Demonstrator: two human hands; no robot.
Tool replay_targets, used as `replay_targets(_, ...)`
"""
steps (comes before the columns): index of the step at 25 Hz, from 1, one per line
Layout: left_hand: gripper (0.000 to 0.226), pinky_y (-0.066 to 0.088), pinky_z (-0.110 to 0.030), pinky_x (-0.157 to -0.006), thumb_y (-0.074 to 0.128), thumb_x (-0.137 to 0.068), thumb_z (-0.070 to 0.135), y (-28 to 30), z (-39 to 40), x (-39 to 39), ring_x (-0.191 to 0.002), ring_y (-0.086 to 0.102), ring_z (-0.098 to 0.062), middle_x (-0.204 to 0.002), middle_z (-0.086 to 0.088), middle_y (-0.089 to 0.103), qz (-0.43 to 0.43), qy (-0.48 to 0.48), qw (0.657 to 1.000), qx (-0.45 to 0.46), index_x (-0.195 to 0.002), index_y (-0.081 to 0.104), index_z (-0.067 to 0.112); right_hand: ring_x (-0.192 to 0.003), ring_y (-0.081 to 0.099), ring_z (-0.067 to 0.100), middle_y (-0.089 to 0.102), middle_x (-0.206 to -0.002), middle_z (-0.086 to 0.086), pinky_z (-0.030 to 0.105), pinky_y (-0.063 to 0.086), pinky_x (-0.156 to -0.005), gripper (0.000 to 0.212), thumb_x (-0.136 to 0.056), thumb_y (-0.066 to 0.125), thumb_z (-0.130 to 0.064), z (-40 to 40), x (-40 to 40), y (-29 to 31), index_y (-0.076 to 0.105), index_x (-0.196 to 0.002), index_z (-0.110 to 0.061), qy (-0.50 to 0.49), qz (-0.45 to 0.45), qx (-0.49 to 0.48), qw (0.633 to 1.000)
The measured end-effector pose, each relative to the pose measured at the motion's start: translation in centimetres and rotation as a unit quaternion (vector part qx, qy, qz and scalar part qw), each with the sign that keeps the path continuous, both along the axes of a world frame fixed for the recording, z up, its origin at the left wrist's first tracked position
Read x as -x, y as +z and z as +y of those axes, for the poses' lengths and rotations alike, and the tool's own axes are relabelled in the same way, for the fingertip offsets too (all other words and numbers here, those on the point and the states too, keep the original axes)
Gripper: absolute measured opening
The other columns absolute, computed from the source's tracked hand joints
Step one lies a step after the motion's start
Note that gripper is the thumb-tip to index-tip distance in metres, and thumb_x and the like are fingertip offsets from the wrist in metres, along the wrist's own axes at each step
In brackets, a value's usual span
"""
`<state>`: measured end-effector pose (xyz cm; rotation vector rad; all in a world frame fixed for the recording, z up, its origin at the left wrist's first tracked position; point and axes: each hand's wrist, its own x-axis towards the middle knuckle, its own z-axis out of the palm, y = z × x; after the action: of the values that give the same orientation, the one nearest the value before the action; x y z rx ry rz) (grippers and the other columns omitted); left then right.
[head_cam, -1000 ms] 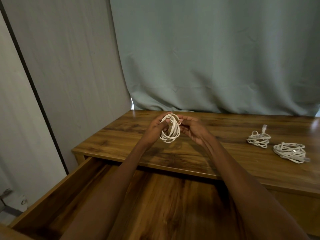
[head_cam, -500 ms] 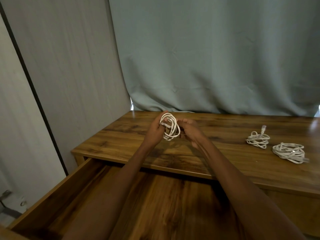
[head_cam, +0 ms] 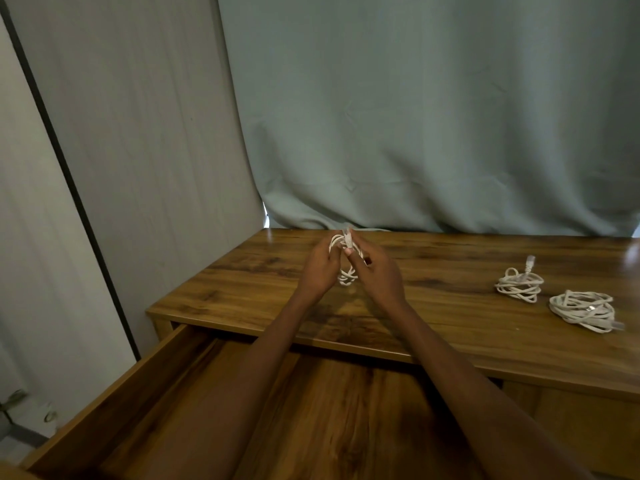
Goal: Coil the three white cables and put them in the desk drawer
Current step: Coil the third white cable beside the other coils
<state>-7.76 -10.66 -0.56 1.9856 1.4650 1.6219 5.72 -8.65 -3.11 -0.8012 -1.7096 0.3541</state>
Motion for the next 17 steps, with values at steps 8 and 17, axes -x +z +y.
replay_targets(8, 0.027, 0.037, 0.0, -0.068, 0.044, -0.105, 0.019, -0.3, -0.2, -0.3, -0.087, 0.058, 0.006, -0.104, 0.007, 0.061, 0.02, -0.001, 1.0, 0.009, -0.125, 0.058, 0.008, -0.1, 0.062, 0.007, 0.055, -0.133, -0.009, 0.032, 0.052, -0.069, 0.019, -0.098, 0.058, -0.037, -0.5, -0.6, 0.4, 0.065, -0.111, -0.024, -0.076, -0.014, -0.095, 0.992)
replay_targets(17, 0.032, 0.047, -0.025, -0.086, 0.052, -0.103, 0.031, -1.0, -0.5, 0.9, -0.105, 0.062, -0.011, -0.118, 0.0, 0.067, 0.124, -0.083, 0.988, 0.046, -0.13, 0.054, 0.014, -0.064, 0.069, 0.019, 0.07, -0.075, 0.007, 0.033, 0.057, -0.061, 0.016, -0.1, 0.058, -0.021, -1.2, -1.3, 4.2, 0.059, -0.112, -0.011, 0.137, 0.369, 0.139, 0.909)
